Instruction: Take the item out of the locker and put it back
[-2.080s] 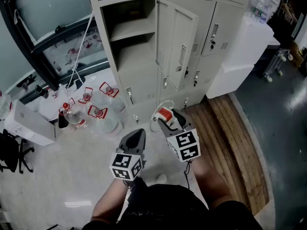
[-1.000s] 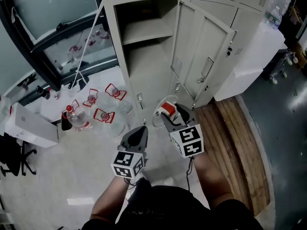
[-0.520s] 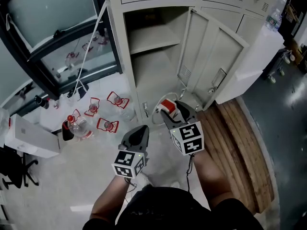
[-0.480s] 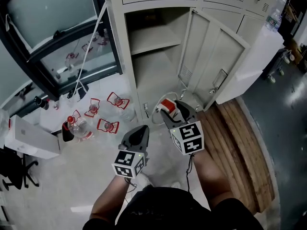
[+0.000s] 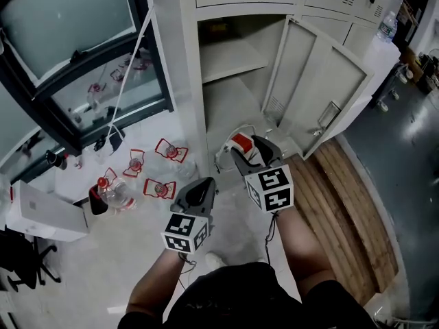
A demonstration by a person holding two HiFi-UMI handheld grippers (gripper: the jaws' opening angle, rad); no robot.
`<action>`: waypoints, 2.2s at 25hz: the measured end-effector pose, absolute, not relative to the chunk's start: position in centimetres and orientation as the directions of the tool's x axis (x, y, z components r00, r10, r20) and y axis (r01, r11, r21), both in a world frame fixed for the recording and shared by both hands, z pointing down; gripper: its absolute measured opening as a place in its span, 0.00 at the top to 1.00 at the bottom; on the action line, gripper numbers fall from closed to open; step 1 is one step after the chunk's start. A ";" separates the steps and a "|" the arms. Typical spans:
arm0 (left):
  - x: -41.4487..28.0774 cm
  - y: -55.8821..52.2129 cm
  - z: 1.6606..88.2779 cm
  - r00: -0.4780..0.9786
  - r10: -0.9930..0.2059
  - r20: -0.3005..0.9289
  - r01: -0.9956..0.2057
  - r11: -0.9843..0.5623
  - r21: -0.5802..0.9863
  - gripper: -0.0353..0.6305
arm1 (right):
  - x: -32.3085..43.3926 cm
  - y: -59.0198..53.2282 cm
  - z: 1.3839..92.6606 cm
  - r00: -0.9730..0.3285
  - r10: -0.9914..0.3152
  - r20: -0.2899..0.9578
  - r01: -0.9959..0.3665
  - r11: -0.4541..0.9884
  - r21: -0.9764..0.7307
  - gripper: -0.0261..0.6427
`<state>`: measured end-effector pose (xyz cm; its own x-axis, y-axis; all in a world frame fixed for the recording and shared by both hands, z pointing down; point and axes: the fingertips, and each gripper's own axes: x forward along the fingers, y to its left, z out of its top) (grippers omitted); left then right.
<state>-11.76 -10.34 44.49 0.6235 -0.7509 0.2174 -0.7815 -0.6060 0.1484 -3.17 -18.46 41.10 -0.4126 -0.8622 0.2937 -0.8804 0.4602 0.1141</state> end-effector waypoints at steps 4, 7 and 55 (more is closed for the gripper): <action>-12.8 -11.0 44.2 0.630 -0.747 0.212 -0.776 -0.612 0.151 0.94 | -3.9 -19.7 40.4 -0.397 -0.871 0.289 -0.889 0.443 0.114 0.59; -13.1 -11.5 44.3 0.631 -0.746 0.212 -0.775 -0.611 0.159 0.94 | -4.4 -20.6 40.2 -0.393 -0.873 0.290 -0.888 0.442 0.126 0.59; -7.5 -26.5 46.4 0.489 -0.831 0.263 -0.872 -0.465 0.154 0.94 | -2.5 -44.1 52.4 -0.465 -0.742 0.483 -0.823 0.563 0.073 0.59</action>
